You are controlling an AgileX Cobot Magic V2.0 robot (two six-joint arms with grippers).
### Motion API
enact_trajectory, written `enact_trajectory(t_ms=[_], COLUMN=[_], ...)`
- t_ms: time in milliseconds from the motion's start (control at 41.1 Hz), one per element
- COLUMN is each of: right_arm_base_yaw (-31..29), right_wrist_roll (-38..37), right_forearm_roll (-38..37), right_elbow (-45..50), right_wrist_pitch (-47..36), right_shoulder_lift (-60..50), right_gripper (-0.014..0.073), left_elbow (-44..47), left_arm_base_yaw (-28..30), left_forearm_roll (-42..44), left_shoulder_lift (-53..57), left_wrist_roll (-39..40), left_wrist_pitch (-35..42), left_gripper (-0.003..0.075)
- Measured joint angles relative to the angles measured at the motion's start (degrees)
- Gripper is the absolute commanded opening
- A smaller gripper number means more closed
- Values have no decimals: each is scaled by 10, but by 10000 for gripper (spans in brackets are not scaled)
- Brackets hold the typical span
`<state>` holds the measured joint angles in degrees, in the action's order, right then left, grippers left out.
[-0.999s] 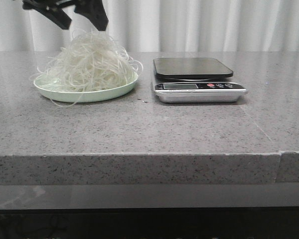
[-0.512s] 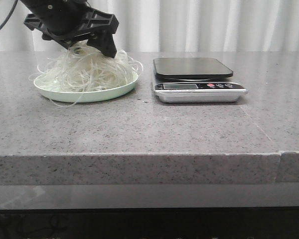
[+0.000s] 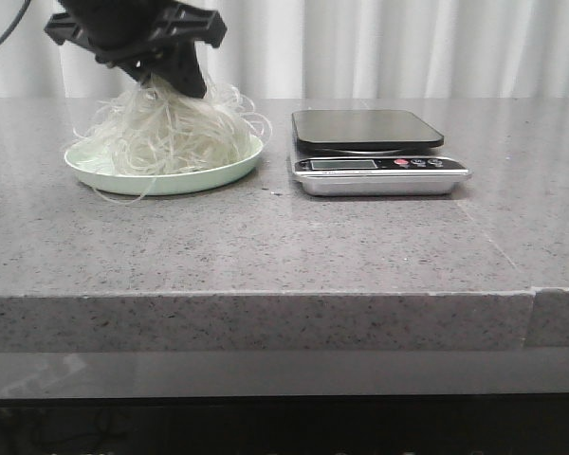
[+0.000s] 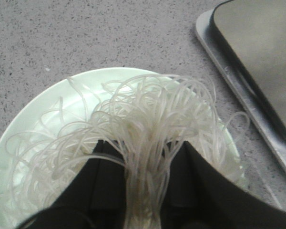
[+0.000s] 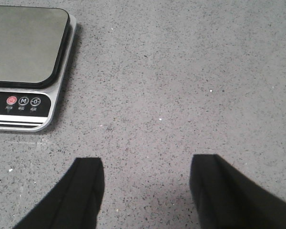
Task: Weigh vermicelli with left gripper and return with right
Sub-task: 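Lift the vermicelli with the left gripper and carry it over the scale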
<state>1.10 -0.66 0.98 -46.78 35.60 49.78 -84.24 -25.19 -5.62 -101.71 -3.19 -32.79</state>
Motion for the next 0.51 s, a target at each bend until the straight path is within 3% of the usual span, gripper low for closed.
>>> enact_trajectory(t_ms=[244, 512], right_arm_base_yaw=[0, 0], right_wrist_roll=[0, 0], right_forearm_roll=[0, 0], right_elbow=[0, 0], right_wrist_pitch=[0, 0], right_shoulder_lift=[0, 0], right_gripper=[505, 505], left_elbow=[-104, -193], left_arm_base_yaw=[-7, -56], left_forearm_roll=[2, 3], left_shoulder_lift=[-3, -7], left_wrist_roll=[0, -10], left_wrist_pitch=[-57, -24], left_gripper=[141, 142])
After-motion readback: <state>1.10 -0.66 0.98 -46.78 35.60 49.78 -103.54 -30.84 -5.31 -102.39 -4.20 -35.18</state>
